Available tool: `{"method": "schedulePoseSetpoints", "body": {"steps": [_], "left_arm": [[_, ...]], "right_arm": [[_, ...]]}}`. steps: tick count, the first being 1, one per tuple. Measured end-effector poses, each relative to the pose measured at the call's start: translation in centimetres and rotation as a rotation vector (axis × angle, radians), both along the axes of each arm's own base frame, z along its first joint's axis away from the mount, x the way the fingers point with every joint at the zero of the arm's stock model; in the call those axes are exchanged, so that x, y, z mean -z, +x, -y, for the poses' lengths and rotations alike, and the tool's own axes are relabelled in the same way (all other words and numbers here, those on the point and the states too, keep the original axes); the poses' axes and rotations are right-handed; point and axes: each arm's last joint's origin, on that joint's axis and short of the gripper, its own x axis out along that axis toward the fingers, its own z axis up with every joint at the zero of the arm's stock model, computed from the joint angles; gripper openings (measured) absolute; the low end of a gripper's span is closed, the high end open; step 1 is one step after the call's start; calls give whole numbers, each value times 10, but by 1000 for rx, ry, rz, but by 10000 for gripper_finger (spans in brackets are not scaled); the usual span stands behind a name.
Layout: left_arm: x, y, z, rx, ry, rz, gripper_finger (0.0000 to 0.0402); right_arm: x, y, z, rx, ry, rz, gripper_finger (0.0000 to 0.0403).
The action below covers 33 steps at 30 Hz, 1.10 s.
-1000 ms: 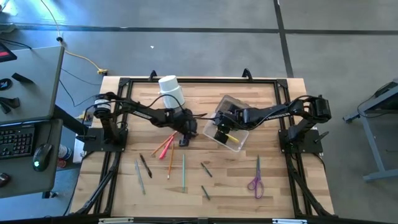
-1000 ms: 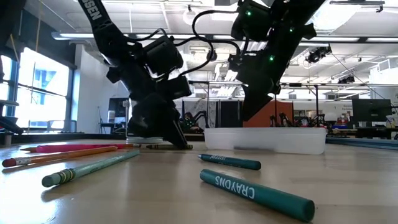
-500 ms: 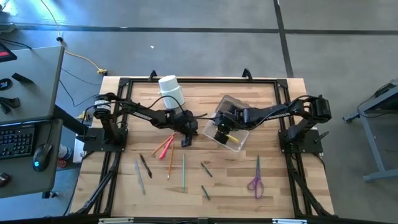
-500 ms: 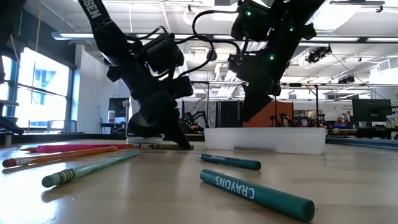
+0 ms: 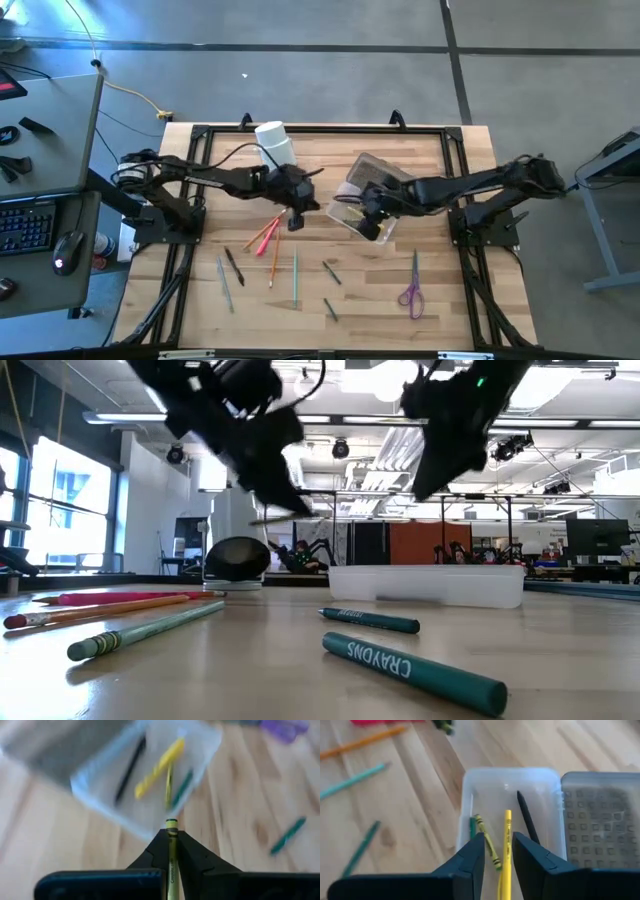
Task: Pick & place school supplies into a supply box
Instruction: Put the green crayon into the supply box, then put the top dark green crayon into the supply box
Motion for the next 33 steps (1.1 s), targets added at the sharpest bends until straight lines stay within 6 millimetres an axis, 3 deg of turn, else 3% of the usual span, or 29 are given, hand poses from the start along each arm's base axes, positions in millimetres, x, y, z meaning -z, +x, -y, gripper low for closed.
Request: {"method": "schedulePoseSetpoints", "body": {"steps": [2,7,9,13,17,21,25,29,33], "left_arm": [[-10,18,-3,11,29,47,46],[-12,64,-8,48,29,70,41],[-4,83,-10,53,15,67,50],[31,112,-13,64,-12,-36,78],[47,129,-13,56,-9,-91,99],[45,132,-14,55,7,-135,111],[19,125,-14,115,55,-266,113],[-41,104,-15,108,196,-504,103],[-101,70,-20,-39,392,-828,83]], "right_arm": [[-10,-8,-10,12,-31,40,83],[-26,-23,-27,35,-154,113,83],[-27,-27,-33,38,-172,119,83],[-24,-33,-41,17,-160,78,83],[-22,-38,-46,14,-185,50,83],[-22,-39,-48,21,-185,56,83],[-22,-38,-48,22,-183,61,83],[-21,-35,-49,49,-161,86,83],[-11,-23,-53,62,-87,91,83]]}}
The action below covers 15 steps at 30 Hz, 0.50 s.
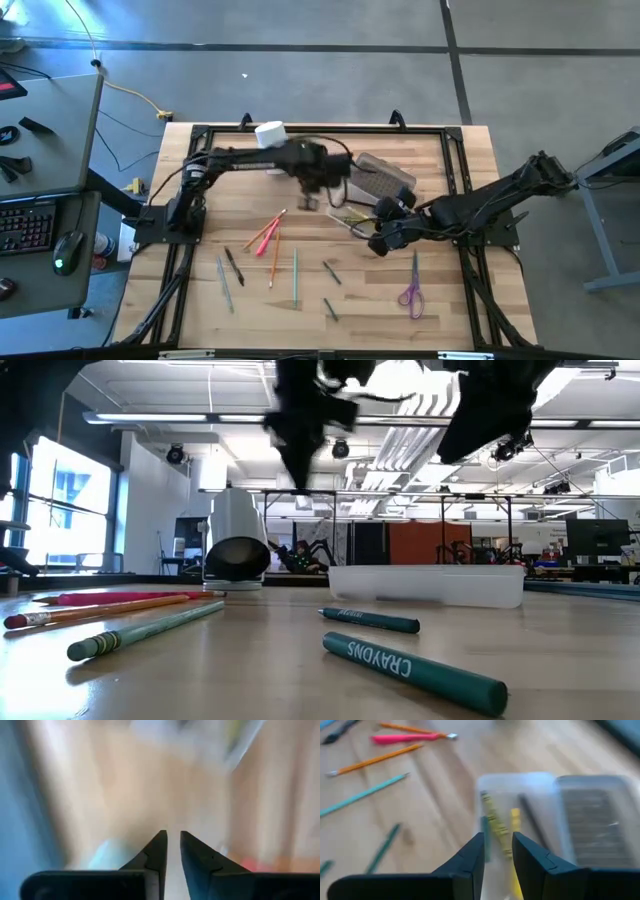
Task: Pick & place school supplies into a supply box
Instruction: Put the top dark green crayon into the supply box
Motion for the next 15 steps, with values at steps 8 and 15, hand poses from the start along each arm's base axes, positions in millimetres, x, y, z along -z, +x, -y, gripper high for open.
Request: {"method": "schedulePoseSetpoints", "body": {"steps": [8,15], "left_arm": [[-97,-59,2,-169,101,250,44],[-126,-142,3,-347,113,389,30]], "right_arm": [[31,45,-4,-142,206,16,83],[55,86,-15,-134,307,-57,83]]}}
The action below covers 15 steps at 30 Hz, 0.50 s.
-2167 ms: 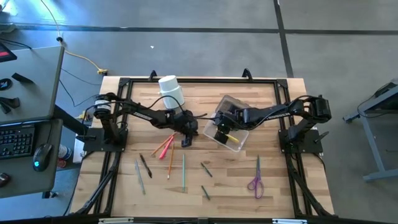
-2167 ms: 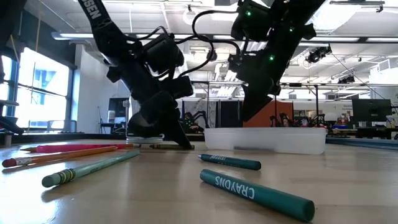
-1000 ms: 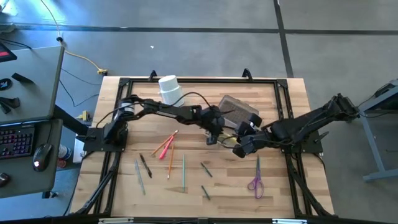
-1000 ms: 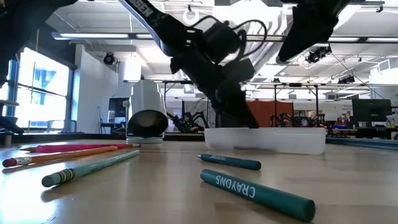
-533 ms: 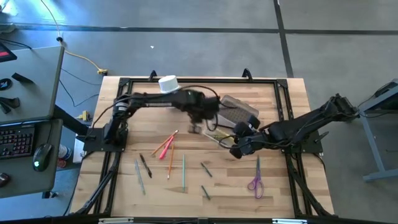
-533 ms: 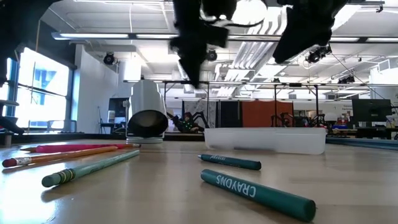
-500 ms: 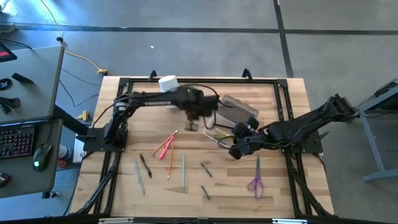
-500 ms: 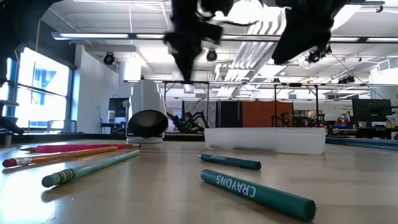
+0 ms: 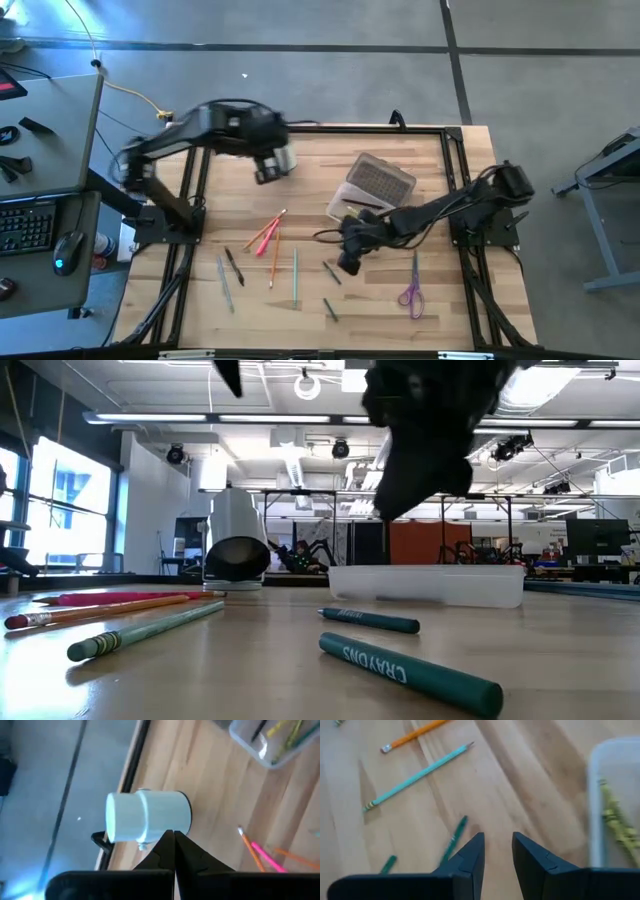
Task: Pick & place school supplies into a supply box
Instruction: Put the top dark green crayon into the supply box
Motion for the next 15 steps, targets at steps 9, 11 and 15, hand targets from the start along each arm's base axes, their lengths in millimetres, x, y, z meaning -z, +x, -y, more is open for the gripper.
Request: {"method": "schedulePoseSetpoints", "body": {"steps": [9,11,15], "left_arm": [[54,-67,9,-161,1,175,64],[71,-75,12,-151,-46,161,66],[99,-78,12,-147,-58,151,66]], "right_arm": [[30,45,-31,-31,110,-222,83],[31,51,-41,-28,139,-254,83],[27,59,-56,-2,161,-264,83]]}}
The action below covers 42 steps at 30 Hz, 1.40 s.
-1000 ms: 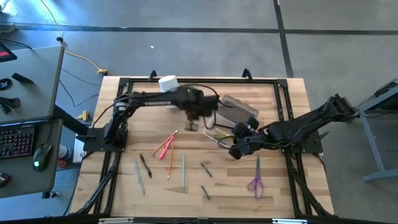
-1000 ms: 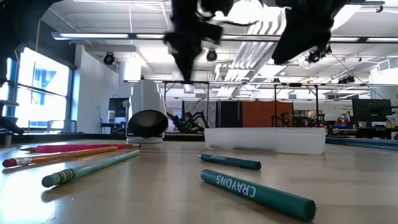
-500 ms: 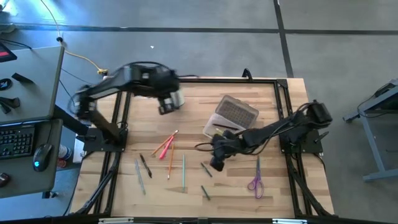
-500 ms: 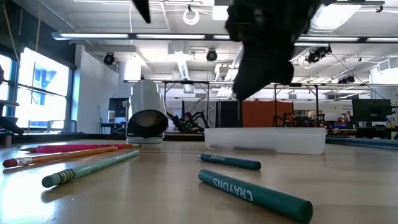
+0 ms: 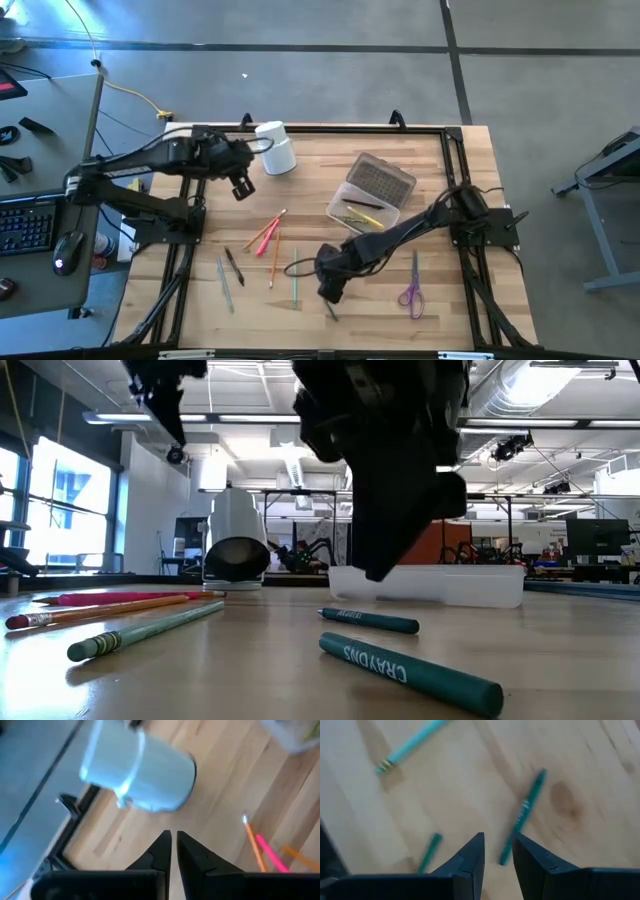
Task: Pick & place school supplies into a supply box
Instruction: Put the top dark green crayon into the supply box
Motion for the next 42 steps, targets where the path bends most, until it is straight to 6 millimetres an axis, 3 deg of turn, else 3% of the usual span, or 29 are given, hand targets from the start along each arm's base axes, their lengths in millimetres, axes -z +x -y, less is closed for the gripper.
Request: {"method": "schedulePoseSetpoints", "body": {"steps": [6,25,31,37,42], "left_arm": [[24,9,0,25,-37,37,67],[19,25,-1,134,-23,173,67],[19,25,-1,153,-12,160,67],[19,25,-1,159,-17,160,67],[19,25,-1,158,-18,161,67]], "right_arm": [[4,-5,0,120,-48,-85,83],[21,-3,-4,165,-67,-15,83],[39,0,-9,117,-77,-41,83],[44,-6,-13,45,-262,-36,80],[45,-6,-13,-48,-285,-48,34]]}}
